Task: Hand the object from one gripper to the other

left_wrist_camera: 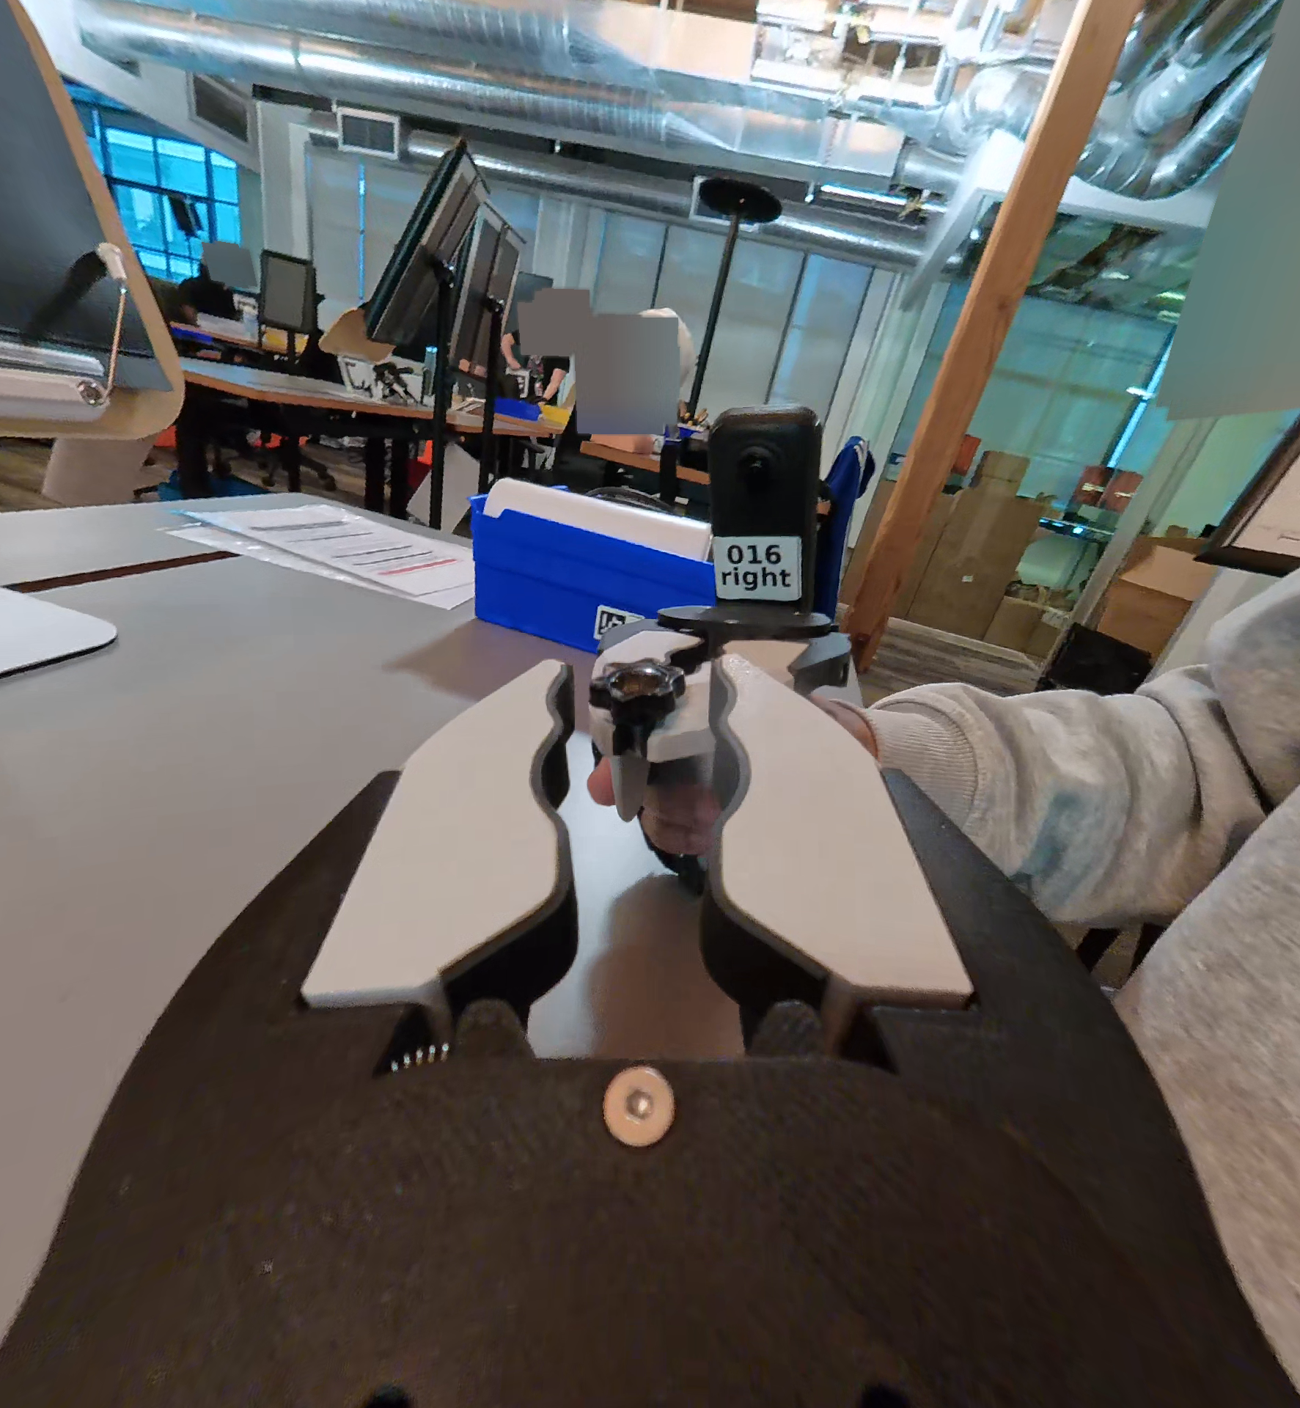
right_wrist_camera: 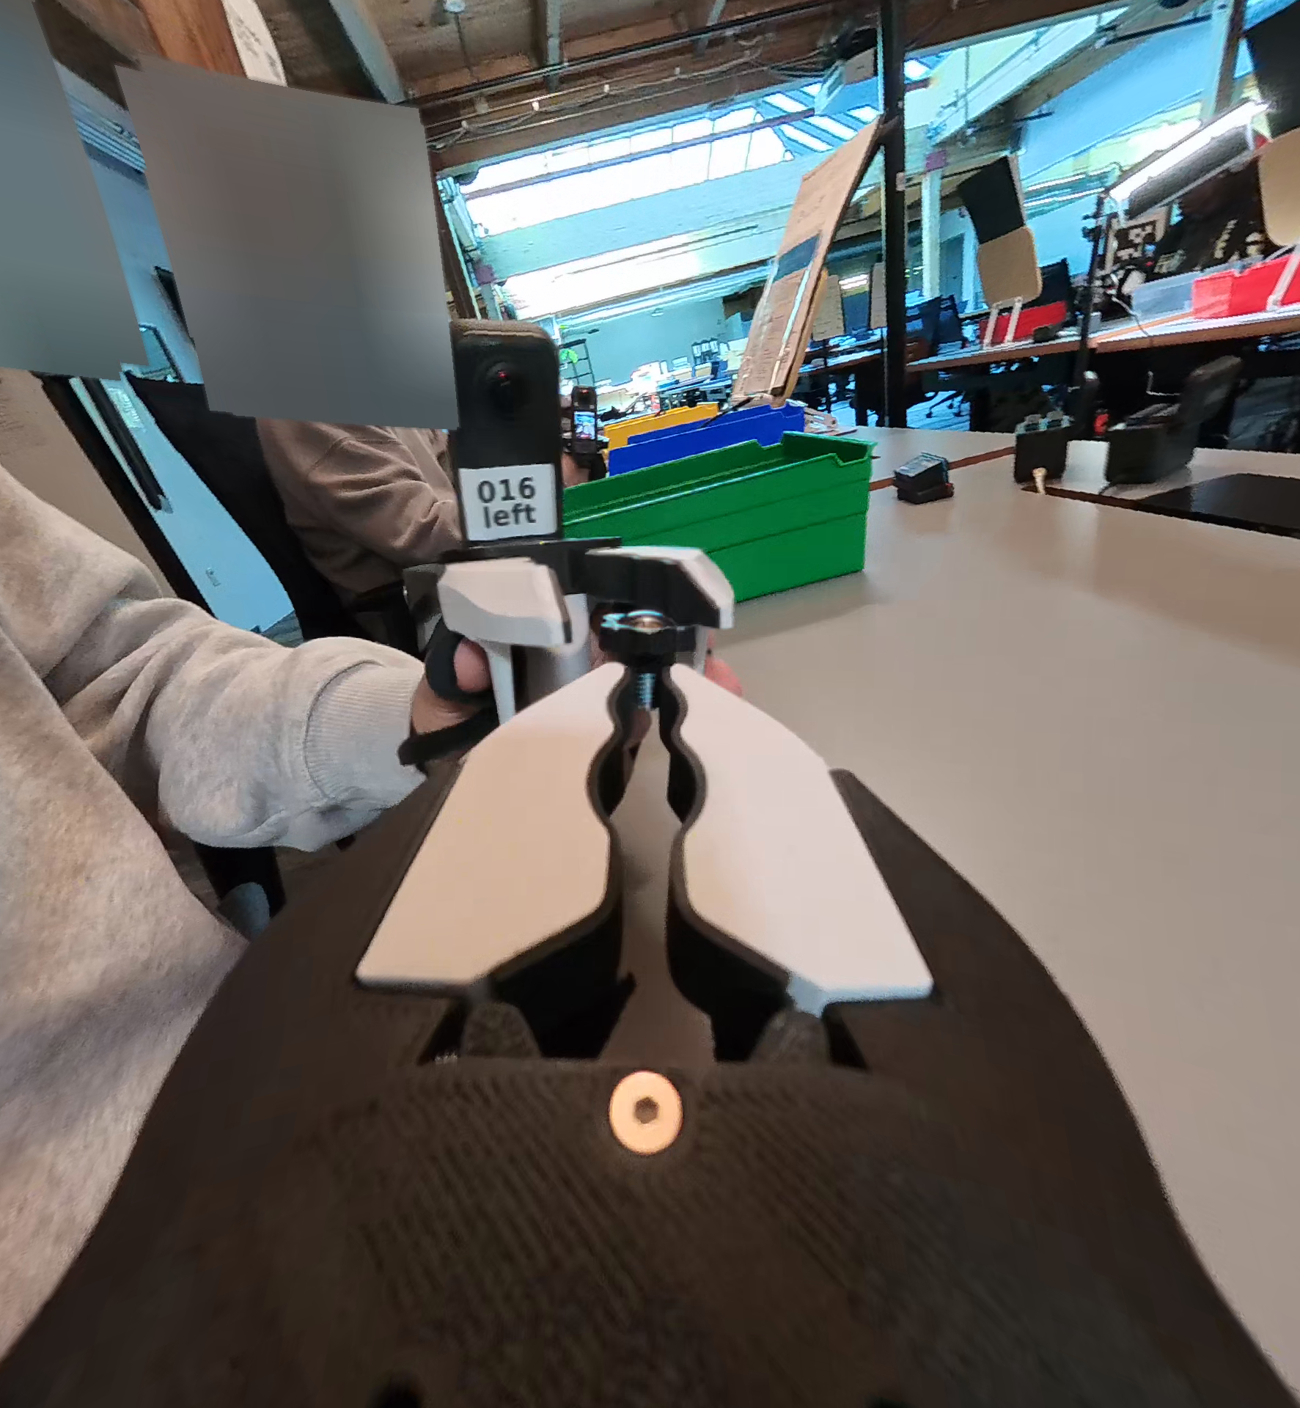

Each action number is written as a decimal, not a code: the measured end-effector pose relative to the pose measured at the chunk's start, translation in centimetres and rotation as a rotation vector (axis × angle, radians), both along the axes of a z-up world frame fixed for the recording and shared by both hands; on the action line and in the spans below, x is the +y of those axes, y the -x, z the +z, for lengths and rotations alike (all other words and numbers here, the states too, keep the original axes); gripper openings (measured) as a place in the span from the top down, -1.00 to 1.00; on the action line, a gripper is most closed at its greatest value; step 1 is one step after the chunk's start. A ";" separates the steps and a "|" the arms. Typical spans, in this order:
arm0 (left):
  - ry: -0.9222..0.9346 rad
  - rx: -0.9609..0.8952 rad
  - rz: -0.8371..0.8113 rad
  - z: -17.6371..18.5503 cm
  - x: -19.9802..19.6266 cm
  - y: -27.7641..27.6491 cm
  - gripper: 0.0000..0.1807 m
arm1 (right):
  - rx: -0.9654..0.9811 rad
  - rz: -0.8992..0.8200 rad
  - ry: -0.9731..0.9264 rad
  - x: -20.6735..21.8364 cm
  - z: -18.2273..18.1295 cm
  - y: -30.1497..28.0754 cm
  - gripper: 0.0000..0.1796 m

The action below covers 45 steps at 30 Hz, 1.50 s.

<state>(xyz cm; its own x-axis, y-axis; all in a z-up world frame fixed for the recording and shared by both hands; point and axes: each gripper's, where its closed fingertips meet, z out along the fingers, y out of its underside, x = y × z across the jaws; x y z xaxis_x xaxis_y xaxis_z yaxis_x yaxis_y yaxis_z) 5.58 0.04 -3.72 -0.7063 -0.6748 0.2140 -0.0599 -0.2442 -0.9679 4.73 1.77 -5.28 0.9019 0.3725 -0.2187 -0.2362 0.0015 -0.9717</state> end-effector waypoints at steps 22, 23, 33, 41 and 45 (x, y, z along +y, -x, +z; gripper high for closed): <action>0.038 -0.004 -0.147 0.6 -0.9 1.4 0.75 | 0.035 0.129 -0.026 -0.7 0.6 1.8 0.93; 0.040 -0.001 -0.145 0.6 -0.8 1.3 0.75 | 0.036 0.125 -0.027 -0.6 0.6 1.8 0.93; 0.099 0.026 -0.051 0.6 1.3 0.3 0.75 | 0.037 0.015 -0.051 -0.4 0.9 -0.2 0.61; -0.115 -0.015 0.038 -0.6 0.8 0.0 0.75 | 0.245 -0.003 -0.062 -1.3 1.9 -2.4 0.74; -0.327 -0.087 0.106 -1.6 0.0 -0.1 0.75 | 0.410 0.046 0.057 -1.1 0.8 -2.6 0.79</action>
<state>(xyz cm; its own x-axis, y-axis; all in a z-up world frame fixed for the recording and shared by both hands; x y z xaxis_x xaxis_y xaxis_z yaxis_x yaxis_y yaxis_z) 5.67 0.04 -5.27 -0.6349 -0.7681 -0.0835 0.0351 0.0793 -0.9962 7.35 0.63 -4.44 0.7185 0.3876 -0.5775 -0.6021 -0.0691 -0.7955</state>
